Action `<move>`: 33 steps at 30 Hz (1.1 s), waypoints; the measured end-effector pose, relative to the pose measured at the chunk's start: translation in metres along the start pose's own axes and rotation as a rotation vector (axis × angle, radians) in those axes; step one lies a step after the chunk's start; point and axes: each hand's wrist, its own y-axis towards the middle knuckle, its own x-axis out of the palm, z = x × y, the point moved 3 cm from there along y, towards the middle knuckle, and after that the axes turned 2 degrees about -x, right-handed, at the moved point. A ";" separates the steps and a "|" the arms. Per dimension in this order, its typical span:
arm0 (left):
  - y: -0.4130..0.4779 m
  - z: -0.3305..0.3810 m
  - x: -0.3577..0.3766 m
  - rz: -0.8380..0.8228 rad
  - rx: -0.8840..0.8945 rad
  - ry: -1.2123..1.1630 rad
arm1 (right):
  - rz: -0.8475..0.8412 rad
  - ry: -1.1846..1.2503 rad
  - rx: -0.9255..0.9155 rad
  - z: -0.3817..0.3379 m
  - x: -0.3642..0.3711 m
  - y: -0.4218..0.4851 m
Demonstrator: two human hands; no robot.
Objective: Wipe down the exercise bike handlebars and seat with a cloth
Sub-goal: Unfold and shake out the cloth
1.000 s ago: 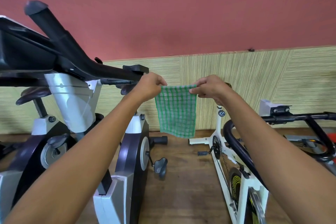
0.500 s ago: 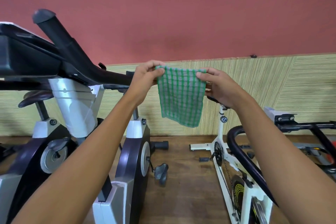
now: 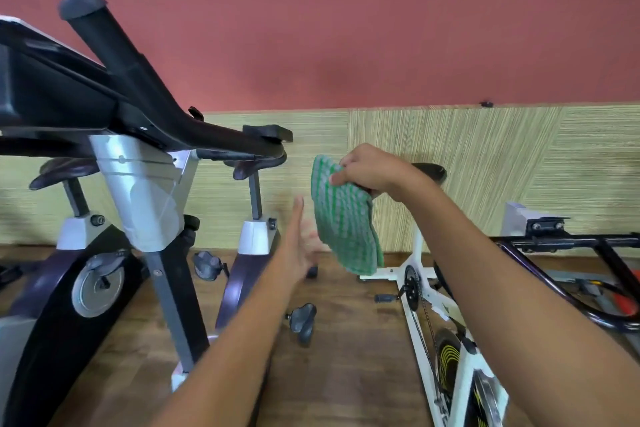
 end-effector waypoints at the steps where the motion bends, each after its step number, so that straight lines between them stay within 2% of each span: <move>1: 0.006 -0.034 0.001 -0.005 -0.182 -0.089 | 0.008 0.018 0.041 0.003 0.003 0.002; 3: 0.013 -0.083 0.018 -0.149 -0.439 -0.239 | 0.031 0.076 0.101 0.009 0.006 0.005; 5: 0.009 -0.101 0.040 -0.293 -0.531 -0.363 | 0.046 0.143 0.143 0.015 0.004 0.006; 7: 0.007 -0.098 0.051 -0.243 -0.470 -0.542 | 0.073 0.193 0.179 0.021 -0.004 0.005; 9: 0.002 -0.084 0.049 -0.132 -0.328 -0.550 | 0.104 0.261 0.207 0.030 -0.015 0.002; 11: 0.001 -0.065 0.038 -0.019 -0.207 -0.455 | 0.148 0.315 0.226 0.044 -0.029 -0.001; 15: 0.015 -0.033 0.014 0.074 -0.052 -0.265 | 0.210 0.387 0.301 0.089 -0.041 -0.012; 17: 0.022 -0.027 -0.002 0.205 0.027 -0.102 | 0.198 0.458 0.359 0.115 -0.028 -0.019; 22: 0.012 -0.025 -0.017 0.357 0.063 0.294 | 0.189 0.582 0.474 0.152 0.015 -0.027; 26: 0.006 0.008 0.002 0.362 0.224 0.632 | 0.221 0.496 0.375 0.131 0.019 -0.014; 30: 0.007 0.030 0.028 0.311 0.337 0.777 | 0.143 0.332 0.260 0.099 0.028 -0.001; 33: 0.007 0.032 0.049 0.283 0.357 0.867 | 0.157 0.338 0.227 0.088 0.032 0.005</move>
